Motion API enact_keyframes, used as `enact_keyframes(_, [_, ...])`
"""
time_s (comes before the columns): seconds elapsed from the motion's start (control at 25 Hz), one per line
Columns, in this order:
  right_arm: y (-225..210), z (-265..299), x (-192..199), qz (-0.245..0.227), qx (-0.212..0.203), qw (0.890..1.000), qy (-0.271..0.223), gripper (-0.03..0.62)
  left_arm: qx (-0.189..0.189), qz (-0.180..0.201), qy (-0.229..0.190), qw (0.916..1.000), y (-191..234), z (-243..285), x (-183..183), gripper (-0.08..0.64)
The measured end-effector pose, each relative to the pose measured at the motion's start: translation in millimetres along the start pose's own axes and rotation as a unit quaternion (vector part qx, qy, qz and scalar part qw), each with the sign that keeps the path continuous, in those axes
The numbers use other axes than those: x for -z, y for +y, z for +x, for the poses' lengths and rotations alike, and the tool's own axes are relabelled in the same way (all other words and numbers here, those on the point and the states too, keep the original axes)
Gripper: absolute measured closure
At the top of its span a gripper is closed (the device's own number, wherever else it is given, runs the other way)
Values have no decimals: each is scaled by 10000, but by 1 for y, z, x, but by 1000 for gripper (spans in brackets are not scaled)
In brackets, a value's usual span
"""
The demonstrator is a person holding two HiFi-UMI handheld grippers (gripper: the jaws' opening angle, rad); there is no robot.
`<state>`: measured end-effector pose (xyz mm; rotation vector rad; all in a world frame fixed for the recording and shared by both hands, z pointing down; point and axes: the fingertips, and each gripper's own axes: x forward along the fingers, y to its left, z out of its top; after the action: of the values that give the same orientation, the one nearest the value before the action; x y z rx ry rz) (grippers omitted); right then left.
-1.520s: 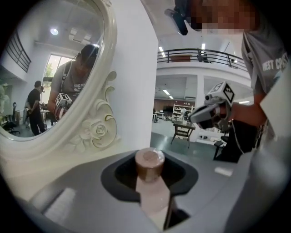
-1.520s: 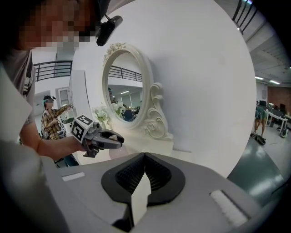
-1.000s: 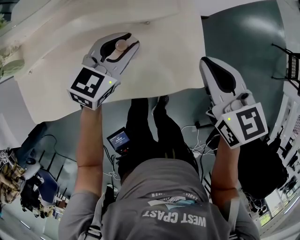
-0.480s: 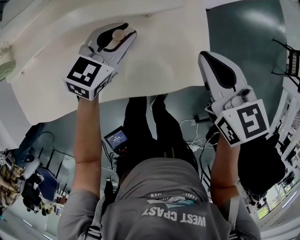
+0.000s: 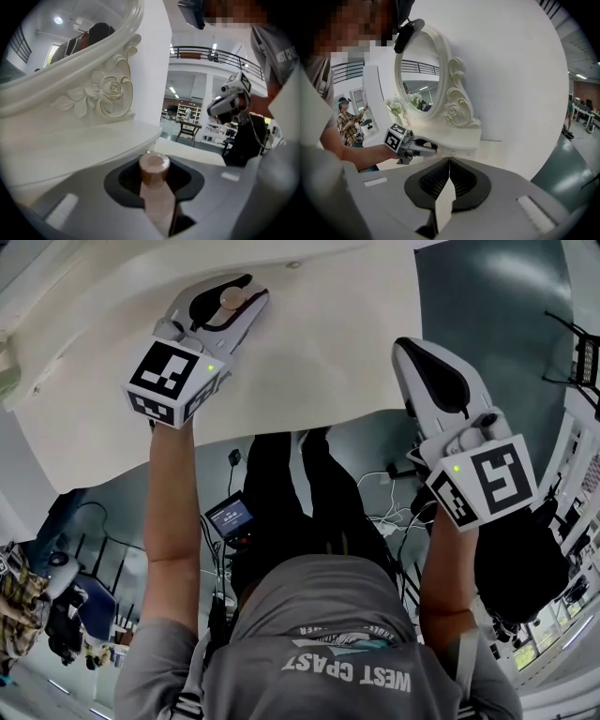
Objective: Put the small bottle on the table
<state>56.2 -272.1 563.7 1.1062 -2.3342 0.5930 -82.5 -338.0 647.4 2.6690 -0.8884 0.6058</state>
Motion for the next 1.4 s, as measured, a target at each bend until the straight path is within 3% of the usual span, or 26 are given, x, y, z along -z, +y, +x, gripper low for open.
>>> enact_keyframes(0.32, [-1, 3, 3, 35, 8, 10000, 25, 588, 9, 174, -118, 9998, 2, 3, -2, 454])
enact_keyframes(0.72, [0, -5, 3, 18, 31, 10000, -15, 588, 48, 499, 32, 9987, -12, 3, 6, 446])
enact_keyframes(0.92, [2, -9, -5, -21, 43, 10000, -51, 588, 27, 385, -130, 9992, -7, -4, -6, 438])
enact_keyframes(1.16, [8, -23, -21, -96, 81, 9998, -162, 588, -158, 606, -152, 9979, -4, -24, -26, 400])
enact_keyframes(1.4, [18, -47, -38, -212, 131, 9991, -341, 588, -555, 591, -194, 9965, 3, -61, -41, 396])
